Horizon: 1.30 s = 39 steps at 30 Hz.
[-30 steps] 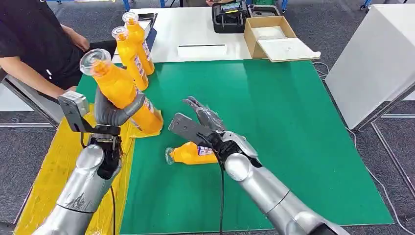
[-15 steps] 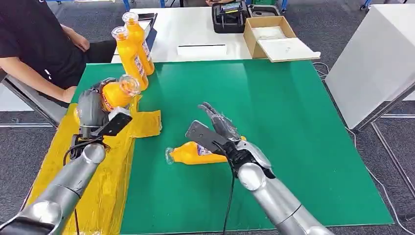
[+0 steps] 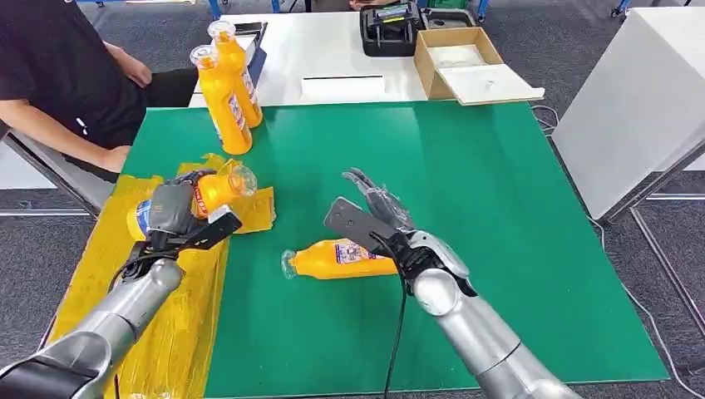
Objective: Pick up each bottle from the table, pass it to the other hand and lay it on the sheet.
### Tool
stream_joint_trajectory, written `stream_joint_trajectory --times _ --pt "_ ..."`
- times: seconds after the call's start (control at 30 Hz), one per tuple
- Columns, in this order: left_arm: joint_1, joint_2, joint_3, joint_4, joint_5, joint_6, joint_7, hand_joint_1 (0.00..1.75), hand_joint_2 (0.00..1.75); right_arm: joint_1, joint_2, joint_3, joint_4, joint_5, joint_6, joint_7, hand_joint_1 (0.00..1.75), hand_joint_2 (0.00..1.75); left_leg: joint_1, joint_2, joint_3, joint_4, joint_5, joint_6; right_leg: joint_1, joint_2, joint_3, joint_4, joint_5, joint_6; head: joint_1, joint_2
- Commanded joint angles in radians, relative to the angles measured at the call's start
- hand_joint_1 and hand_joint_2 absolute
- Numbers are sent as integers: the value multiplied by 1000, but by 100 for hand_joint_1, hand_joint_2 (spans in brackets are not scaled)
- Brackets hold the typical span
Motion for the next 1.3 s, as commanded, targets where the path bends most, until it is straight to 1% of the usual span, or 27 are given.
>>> stream_joint_trajectory --times 0.03,0.1,0.13,0.17,0.2,0.23,0.27,0.33,0.47,0.5,0.53,0.57,0.67,0.73,0.77,0.83,0.87,0.9,1.13,1.17,1.23,1.27,1.3 --pt "70 -24 -72 126 -3 19 -48 175 175 -10 -52 9 12 7 -4 -24 0 0 -2 0 8 -2 -2 -1 -1 -3 7 -1 -3 1 0 0" --pt "75 -33 -83 141 -8 7 -39 175 175 -27 -43 7 23 9 1 -27 0 0 -1 0 3 -1 -1 -1 -1 -2 3 0 -1 0 0 0" --pt "83 -33 -87 146 -8 -5 -33 175 175 -40 -38 10 36 8 9 -32 0 0 -1 -1 6 -1 -2 -1 -1 -4 6 0 -3 1 0 0" --pt "92 -31 -93 146 -9 -6 -33 143 175 -48 -34 8 45 7 10 -33 0 0 -1 0 5 -1 -2 -1 -1 -2 4 0 -2 1 0 0" --pt "108 -29 -103 148 -16 -23 -8 0 175 -62 -37 15 58 4 21 -44 0 0 -2 0 6 -1 -2 -1 -2 -3 5 1 -3 1 0 0" --pt "126 -28 -106 143 -13 -26 -10 0 175 -71 -39 17 67 -1 25 -52 0 0 -1 1 4 -1 -1 -1 -1 -1 4 0 -1 1 0 0" --pt "138 -27 -114 143 -19 -25 -11 0 175 -76 -46 19 71 -5 29 -58 0 0 -2 3 8 -1 -3 -1 -2 0 7 0 -2 1 -1 0" --pt "158 -27 -111 134 -6 -30 -29 0 175 -78 -63 21 74 -13 37 -70 0 0 -2 3 5 -2 -2 0 -2 0 4 0 -1 1 0 0" --pt "154 -26 -111 133 -5 -35 -29 0 175 -75 -67 23 73 -14 37 -72 0 0 -1 1 4 -1 -1 0 -1 -1 4 0 -1 0 0 0" --pt "154 -26 -111 133 -5 -35 -29 0 175 -75 -67 23 73 -14 37 -72 0 0 -2 0 9 -1 -3 -2 -1 -4 8 1 -3 1 0 0" --pt "152 -25 -111 132 -5 -37 -28 0 175 -75 -66 24 72 -14 37 -72 0 0 -1 1 5 -1 -1 -1 -1 -2 4 0 -1 1 0 0" --pt "152 -25 -111 132 -5 -37 -28 0 175 -75 -66 24 72 -14 37 -72 0 0 -1 0 6 -1 -2 -1 -1 -3 6 0 -2 1 -1 0" --pt "152 -25 -111 132 -5 -37 -28 0 175 -75 -66 24 72 -14 37 -72 0 0 -1 0 4 -1 -1 -1 -1 -1 4 0 -1 0 0 0" --pt "152 -25 -111 132 -5 -37 -28 0 175 -75 -66 24 72 -14 37 -72 0 0 -1 0 8 -1 -3 -1 -1 -3 7 1 -3 1 0 0" --pt "152 -25 -111 132 -5 -37 -28 0 175 -75 -66 24 72 -14 37 -72 0 0 -1 0 4 -1 -1 -1 -1 -1 4 0 -1 0 0 0" --pt "152 -25 -111 132 -5 -37 -28 0 175 -75 -66 24 72 -14 37 -72 0 0 -1 0 6 -1 -2 -1 -1 -2 6 0 -1 1 0 0" --pt "150 -23 -118 135 -10 -46 -27 0 175 -75 -67 26 70 -14 37 -72 0 0 -2 0 9 0 -3 -2 -1 -4 9 1 -3 1 0 0" --pt "150 -23 -127 137 -22 -45 -7 0 0 -76 -70 30 70 -16 36 -73 0 0 -1 0 6 -1 -2 -1 -1 -2 5 0 -1 1 0 0" --pt "191 -23 -112 99 15 -29 -45 0 0 -73 -88 37 87 -28 29 -84 0 0 -1 -2 6 -2 -2 -1 -1 -3 7 -1 -1 1 0 0" --pt "198 -18 -105 83 31 -30 -56 0 0 -81 -88 42 96 -29 27 -87 0 0 -2 -1 8 -1 -2 -1 -1 -4 8 0 -2 1 0 0" --pt "211 -12 -78 38 94 -50 -109 0 0 -93 -89 53 115 -39 27 -100 0 0 -1 -1 6 -1 -1 -1 -1 -3 6 0 -1 1 0 0" --pt "210 -7 -82 28 97 -53 -112 0 0 -101 -89 65 129 -34 30 -101 0 0 -1 -2 5 -1 -1 0 -1 -3 5 0 -1 0 0 0" --pt "218 -13 -40 -19 181 -89 -172 0 0 -111 -89 95 154 -12 54 -86 0 175 -1 -2 6 -1 -1 -1 -1 -3 6 0 -1 1 0 0"
